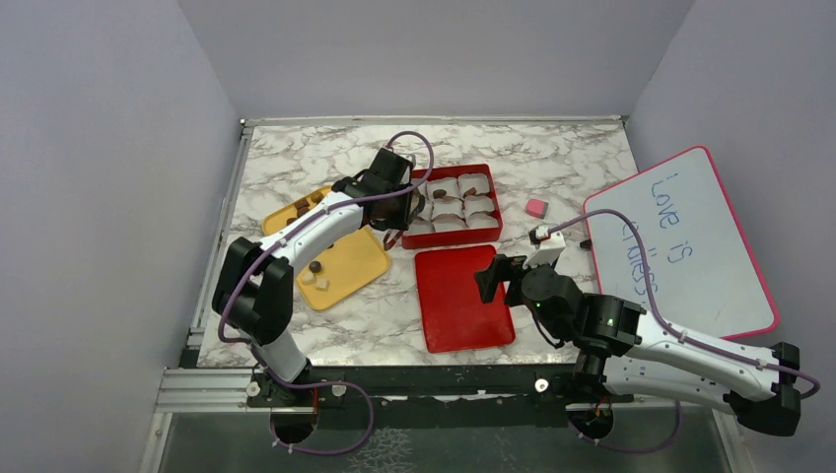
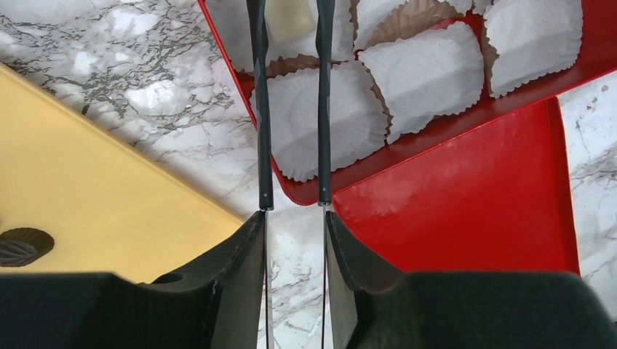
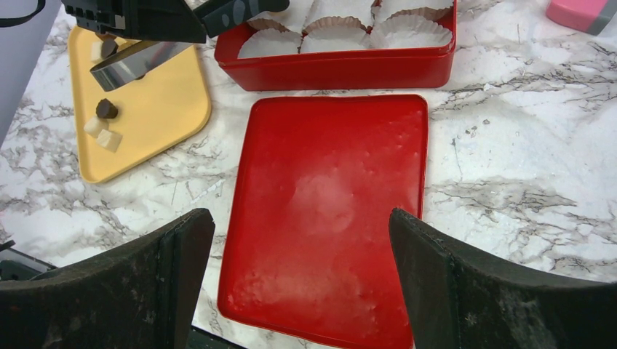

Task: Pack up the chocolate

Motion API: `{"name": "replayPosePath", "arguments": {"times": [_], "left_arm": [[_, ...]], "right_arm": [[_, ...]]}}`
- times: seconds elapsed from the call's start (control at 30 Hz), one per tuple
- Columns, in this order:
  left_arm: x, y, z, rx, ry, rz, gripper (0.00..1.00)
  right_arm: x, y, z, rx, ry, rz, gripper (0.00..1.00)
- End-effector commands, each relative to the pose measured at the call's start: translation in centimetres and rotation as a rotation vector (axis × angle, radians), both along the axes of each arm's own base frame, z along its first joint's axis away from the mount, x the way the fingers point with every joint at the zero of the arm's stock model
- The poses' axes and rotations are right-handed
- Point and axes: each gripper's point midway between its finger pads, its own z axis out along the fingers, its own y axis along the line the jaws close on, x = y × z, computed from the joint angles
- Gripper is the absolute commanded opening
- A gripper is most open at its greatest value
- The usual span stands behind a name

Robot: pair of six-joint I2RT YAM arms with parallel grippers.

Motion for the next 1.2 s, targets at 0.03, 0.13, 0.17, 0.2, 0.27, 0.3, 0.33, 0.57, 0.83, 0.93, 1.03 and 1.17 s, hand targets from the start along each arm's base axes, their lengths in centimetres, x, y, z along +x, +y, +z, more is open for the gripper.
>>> {"name": "replayPosePath", "arguments": {"times": [0.03, 0.13, 0.17, 0.2, 0.27, 0.3, 0.33, 0.57, 0.83, 0.93, 1.03, 1.17], "left_arm": [[1.3, -0.2, 0.9, 0.015, -0.053, 0.004, 0.35], [1.3, -0.2, 1.0, 0.016, -0.055, 0.001, 0.35], [1.3, -0.3, 1.0, 0.015, -0.056, -0.001, 0.35], [1.3, -0.3, 1.1, 0.013, -0.059, -0.001, 0.35], [1.3, -0.3, 1.4, 0.009, -0.063, -0.003, 0.35], [1.3, -0.3, 1.5, 0.008, -0.065, -0.004, 0.35], [1.3, -0.4, 1.7, 0.004, -0.068, -0.006, 0.35], [1.1, -0.7, 3.3, -0.031, -0.094, -0.010, 0.35], [0.7, -0.5, 6.0, -0.067, -0.148, -0.009, 0.34], [0.4, 0.0, 7.1, -0.077, -0.173, 0.004, 0.34], [0.0, 0.7, 7.8, -0.077, -0.190, 0.034, 0.33], [-0.7, 2.0, 8.4, -0.066, -0.204, 0.085, 0.33]], "right_arm": [[0.5, -0.3, 1.5, 0.033, -0.032, -0.030, 0.95], [0.4, -0.3, 1.6, 0.035, -0.032, -0.029, 0.95], [0.5, -0.3, 1.6, 0.036, -0.032, -0.030, 0.95], [0.4, -0.3, 1.5, 0.035, -0.031, -0.029, 0.95], [0.4, -0.3, 1.5, 0.033, -0.030, -0.028, 0.95], [0.4, -0.2, 1.5, 0.034, -0.029, -0.027, 0.95], [0.4, -0.3, 1.5, 0.034, -0.029, -0.028, 0.96], [0.4, -0.2, 1.4, 0.035, -0.028, -0.027, 0.95], [0.4, 0.0, 1.3, 0.034, -0.023, -0.022, 0.95], [0.5, 0.1, 1.4, 0.032, -0.024, -0.021, 0.96], [0.5, 0.2, 1.6, 0.033, -0.026, -0.017, 0.95], [0.5, 0.4, 1.6, 0.036, -0.026, -0.013, 0.95]]}}
